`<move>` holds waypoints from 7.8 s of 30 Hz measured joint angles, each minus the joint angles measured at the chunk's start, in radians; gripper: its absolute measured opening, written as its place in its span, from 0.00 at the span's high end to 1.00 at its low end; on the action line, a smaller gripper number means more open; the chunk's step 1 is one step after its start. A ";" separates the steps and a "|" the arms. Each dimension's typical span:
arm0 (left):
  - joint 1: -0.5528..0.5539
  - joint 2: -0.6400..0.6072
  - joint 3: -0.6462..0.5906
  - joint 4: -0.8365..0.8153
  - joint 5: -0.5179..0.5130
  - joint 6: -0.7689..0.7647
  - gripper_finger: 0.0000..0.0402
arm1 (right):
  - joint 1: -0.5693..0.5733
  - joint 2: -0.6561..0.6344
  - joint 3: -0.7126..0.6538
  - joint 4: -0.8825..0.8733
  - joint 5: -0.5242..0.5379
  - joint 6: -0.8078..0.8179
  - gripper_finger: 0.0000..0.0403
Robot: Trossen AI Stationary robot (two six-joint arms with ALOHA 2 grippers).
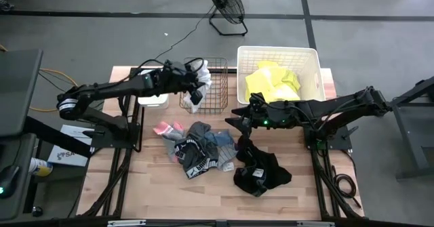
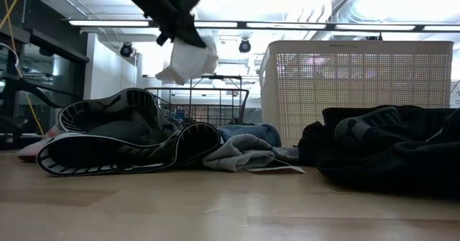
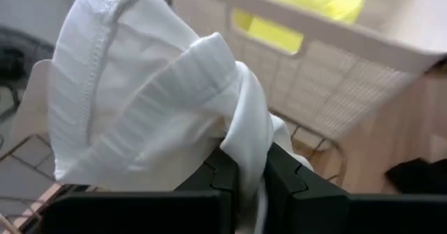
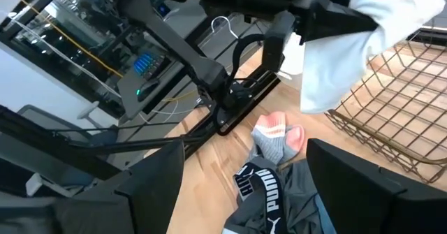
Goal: Pick & Place Cloths
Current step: Put the white underwear into the gold wire basket, then put the black underwear into the gold wire basket
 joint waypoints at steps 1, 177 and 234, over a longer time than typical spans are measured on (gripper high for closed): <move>0.015 0.010 0.003 0.000 0.014 0.002 0.94 | 0.000 0.000 0.000 0.000 0.006 0.000 0.27; -0.594 -0.680 -0.149 -0.283 0.201 -0.133 0.98 | 0.137 0.333 -0.014 -0.705 -0.440 0.737 0.09; -0.591 -0.679 -0.149 -0.335 0.201 -0.149 0.98 | 0.260 0.259 -0.017 -0.710 -0.336 1.028 0.96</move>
